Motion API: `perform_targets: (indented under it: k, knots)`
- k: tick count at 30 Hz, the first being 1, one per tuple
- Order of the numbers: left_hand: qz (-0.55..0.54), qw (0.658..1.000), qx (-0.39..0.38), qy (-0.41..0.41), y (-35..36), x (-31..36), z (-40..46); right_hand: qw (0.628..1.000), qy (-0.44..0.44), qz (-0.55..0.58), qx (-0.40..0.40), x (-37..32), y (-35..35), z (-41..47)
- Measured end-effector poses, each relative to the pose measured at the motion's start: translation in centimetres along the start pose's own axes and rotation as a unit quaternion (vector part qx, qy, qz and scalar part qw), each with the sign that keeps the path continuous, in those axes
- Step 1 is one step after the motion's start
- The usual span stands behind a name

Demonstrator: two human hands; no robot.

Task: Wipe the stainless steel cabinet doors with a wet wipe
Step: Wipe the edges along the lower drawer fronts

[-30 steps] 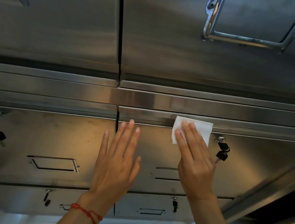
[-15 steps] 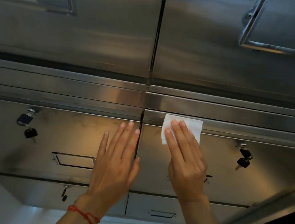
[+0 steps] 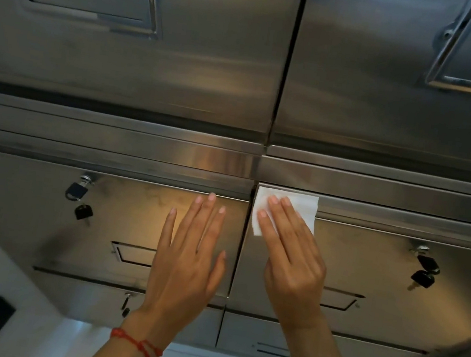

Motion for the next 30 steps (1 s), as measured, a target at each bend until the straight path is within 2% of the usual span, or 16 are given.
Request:
perform_targets:
  k: [22,30]
  knots:
    - [-0.048,0.996,0.028,0.065,-1.7,-7.8,0.2,0.993,0.028,-0.109,-0.023,-5.5,4.1,1.5]
    - [-0.057,0.996,0.028,0.065,-1.4,-9.1,0.3,0.993,0.027,-0.111,-0.031,-5.4,5.1,1.2]
Point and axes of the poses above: each hand's wrist, its own z-axis towards the middle knuckle, its own y-axis out of the palm, x = y × z, the point moved 8 cm from there along z, towards the middle knuckle, and after that the axes turned 8 degrees about -y, right-handed, at the moved point
